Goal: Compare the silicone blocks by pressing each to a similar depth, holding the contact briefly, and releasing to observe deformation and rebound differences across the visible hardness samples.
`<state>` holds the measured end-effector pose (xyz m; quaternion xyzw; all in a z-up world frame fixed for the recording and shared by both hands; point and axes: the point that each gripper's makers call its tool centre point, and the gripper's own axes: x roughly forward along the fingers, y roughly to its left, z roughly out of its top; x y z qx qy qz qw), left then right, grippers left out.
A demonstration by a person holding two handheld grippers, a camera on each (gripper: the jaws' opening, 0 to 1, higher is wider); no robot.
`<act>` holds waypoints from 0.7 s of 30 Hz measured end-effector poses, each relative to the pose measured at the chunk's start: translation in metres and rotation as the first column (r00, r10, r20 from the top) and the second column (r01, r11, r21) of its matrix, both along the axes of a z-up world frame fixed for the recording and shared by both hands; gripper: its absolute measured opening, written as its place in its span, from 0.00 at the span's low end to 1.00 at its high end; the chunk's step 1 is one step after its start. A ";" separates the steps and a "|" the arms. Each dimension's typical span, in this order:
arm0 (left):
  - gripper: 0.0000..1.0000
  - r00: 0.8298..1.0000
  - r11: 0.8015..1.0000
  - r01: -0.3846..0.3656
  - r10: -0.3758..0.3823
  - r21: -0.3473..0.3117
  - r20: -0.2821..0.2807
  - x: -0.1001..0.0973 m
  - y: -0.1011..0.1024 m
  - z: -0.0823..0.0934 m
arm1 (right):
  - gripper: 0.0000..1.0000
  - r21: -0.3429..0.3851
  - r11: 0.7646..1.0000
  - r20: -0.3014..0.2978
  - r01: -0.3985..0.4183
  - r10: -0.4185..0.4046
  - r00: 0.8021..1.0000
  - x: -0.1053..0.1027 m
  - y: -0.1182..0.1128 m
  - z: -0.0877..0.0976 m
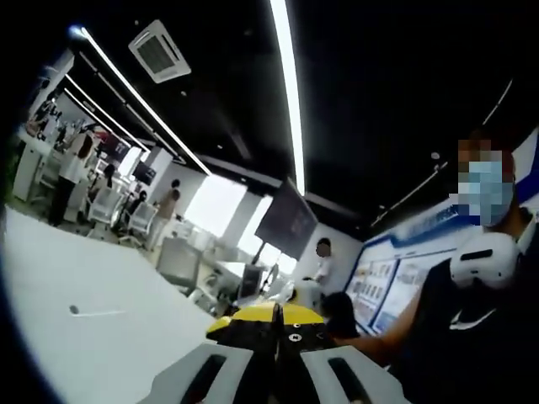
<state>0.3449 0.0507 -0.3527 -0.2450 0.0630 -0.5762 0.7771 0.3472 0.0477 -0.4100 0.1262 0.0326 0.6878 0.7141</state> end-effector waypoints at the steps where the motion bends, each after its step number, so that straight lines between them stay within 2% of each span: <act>1: 0.00 1.000 1.000 0.003 -0.003 -0.001 0.001 0.000 -0.001 0.001 | 0.45 0.003 1.000 0.001 0.000 0.000 1.000 0.000 0.000 0.001; 7: 0.00 1.000 1.000 0.009 -0.009 -0.008 0.007 -0.001 -0.003 0.004 | 0.31 0.025 1.000 0.010 -0.004 0.004 1.000 -0.002 0.000 0.004; 16: 0.00 1.000 1.000 -0.007 0.007 -0.014 0.002 0.002 0.003 0.001 | 0.26 0.027 1.000 0.018 -0.007 0.007 1.000 -0.003 0.000 0.009; 21: 0.00 1.000 1.000 -0.013 0.013 -0.004 0.000 0.001 0.003 -0.002 | 0.19 0.009 1.000 -0.003 -0.022 0.022 1.000 -0.005 0.000 0.005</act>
